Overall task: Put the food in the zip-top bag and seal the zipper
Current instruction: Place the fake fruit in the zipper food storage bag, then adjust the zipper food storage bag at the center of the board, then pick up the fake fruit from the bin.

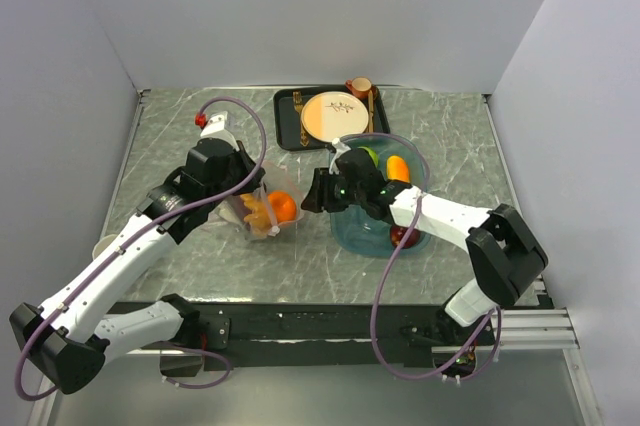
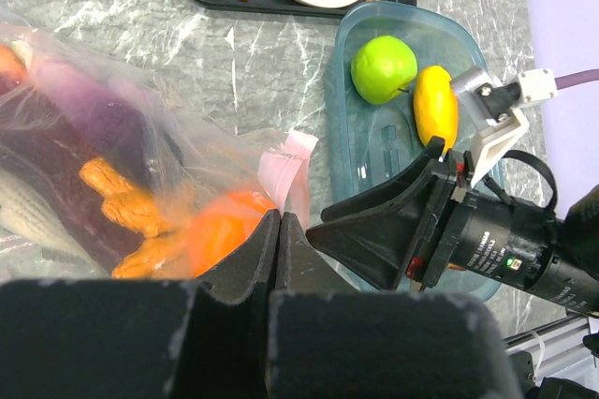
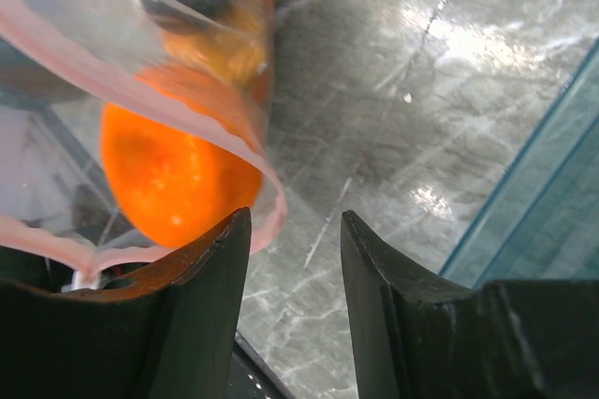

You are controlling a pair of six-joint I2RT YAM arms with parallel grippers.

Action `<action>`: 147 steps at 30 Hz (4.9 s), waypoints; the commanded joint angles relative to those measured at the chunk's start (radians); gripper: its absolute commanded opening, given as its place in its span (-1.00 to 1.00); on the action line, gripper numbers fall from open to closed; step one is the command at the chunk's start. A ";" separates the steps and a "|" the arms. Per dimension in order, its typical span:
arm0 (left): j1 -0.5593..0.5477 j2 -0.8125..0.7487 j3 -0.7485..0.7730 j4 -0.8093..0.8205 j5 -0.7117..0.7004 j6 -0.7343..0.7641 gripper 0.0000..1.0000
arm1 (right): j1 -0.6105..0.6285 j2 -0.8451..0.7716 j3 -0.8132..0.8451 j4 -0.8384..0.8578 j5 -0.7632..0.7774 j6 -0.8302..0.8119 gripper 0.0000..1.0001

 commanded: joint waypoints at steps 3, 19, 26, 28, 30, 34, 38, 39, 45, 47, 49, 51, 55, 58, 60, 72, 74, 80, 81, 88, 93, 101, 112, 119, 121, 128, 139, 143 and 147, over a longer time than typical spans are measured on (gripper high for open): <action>0.000 -0.030 0.041 0.051 0.014 -0.003 -0.97 | 0.005 -0.009 0.025 0.043 -0.020 0.020 0.01; 0.000 -0.030 0.041 0.047 0.021 -0.003 -0.97 | 0.005 0.077 0.045 0.138 -0.106 0.050 -0.66; 0.000 -0.030 0.053 0.011 -0.053 0.023 -0.96 | 0.012 -0.071 0.089 0.080 -0.063 0.000 -1.00; 0.003 -0.022 0.068 -0.016 -0.074 0.044 -0.98 | 0.018 -0.092 0.132 0.075 -0.081 -0.009 -1.00; 0.006 -0.005 0.088 -0.057 -0.099 0.057 -0.98 | 0.037 -0.101 0.173 0.052 -0.101 -0.019 -1.00; 0.006 -0.016 0.131 -0.073 -0.104 0.070 -0.98 | 0.080 -0.081 0.307 0.008 -0.115 -0.052 -1.00; 0.006 -0.077 0.195 -0.107 -0.151 0.090 -0.96 | 0.104 -0.037 0.388 -0.047 -0.086 -0.071 -1.00; 0.006 -0.085 0.215 -0.125 -0.183 0.092 -0.95 | 0.104 -0.024 0.408 -0.070 -0.060 -0.084 -1.00; 0.008 -0.152 0.311 -0.242 -0.321 0.091 -0.98 | 0.104 0.039 0.552 -0.208 -0.031 -0.146 -0.98; 0.008 -0.174 0.314 -0.255 -0.343 0.089 -0.98 | 0.104 0.042 0.574 -0.210 -0.026 -0.152 -0.96; 0.008 -0.183 0.323 -0.280 -0.361 0.078 -0.98 | 0.104 0.054 0.604 -0.221 -0.031 -0.157 -0.96; 0.008 -0.200 0.326 -0.279 -0.389 0.075 -0.98 | 0.104 0.075 0.618 -0.221 -0.061 -0.151 -0.95; 0.009 -0.201 0.341 -0.257 -0.339 0.098 -0.92 | 0.104 0.108 0.594 -0.193 -0.109 -0.115 -0.93; 0.009 -0.145 0.335 -0.237 -0.251 0.121 -0.95 | 0.104 0.115 0.544 -0.192 -0.095 -0.105 -0.92; 0.009 -0.087 0.318 -0.222 -0.217 0.127 -0.98 | 0.104 0.112 0.511 -0.198 -0.063 -0.094 -0.90; 0.009 0.122 0.111 0.025 0.031 0.098 -0.98 | 0.068 0.017 0.182 -0.230 0.280 -0.016 -0.51; 0.009 0.136 0.096 0.042 0.054 0.084 -0.98 | 0.020 -0.052 0.140 -0.212 0.354 0.016 -0.33; 0.009 0.130 0.058 0.100 0.117 0.057 -0.99 | -0.102 -0.228 0.023 -0.188 0.448 0.012 0.48; 0.009 0.128 0.055 0.102 0.125 0.055 -0.98 | -0.118 -0.236 0.026 -0.207 0.499 0.012 0.48; 0.008 0.135 0.050 0.120 0.191 0.055 -0.98 | -0.257 -0.158 0.062 -0.357 0.683 0.003 0.90; 0.006 0.130 0.039 0.133 0.231 0.052 -0.98 | -0.308 -0.103 0.049 -0.284 0.662 -0.058 0.90; -0.012 0.147 0.015 0.137 0.275 0.038 -0.99 | -0.353 0.016 0.086 -0.215 0.604 -0.140 0.89; -0.032 0.141 0.036 0.139 0.263 0.032 -0.99 | -0.393 0.132 0.121 -0.196 0.584 -0.172 0.89; -0.037 0.135 0.025 0.139 0.258 0.025 -0.98 | -0.393 0.187 0.184 -0.239 0.575 -0.177 0.79; -0.037 0.131 0.024 0.140 0.257 0.023 -0.98 | -0.393 0.203 0.189 -0.256 0.572 -0.172 0.72; -0.037 0.124 0.016 0.136 0.248 0.025 -0.98 | -0.393 0.238 0.215 -0.296 0.555 -0.169 0.61; -0.037 0.107 -0.001 0.136 0.241 0.020 -0.99 | -0.406 0.252 0.210 -0.284 0.517 -0.151 0.43; -0.037 0.102 -0.005 0.136 0.238 0.020 -0.98 | -0.416 0.250 0.201 -0.267 0.503 -0.146 0.41; -0.037 0.101 -0.007 0.136 0.238 0.018 -0.98 | -0.429 0.247 0.195 -0.241 0.469 -0.147 0.34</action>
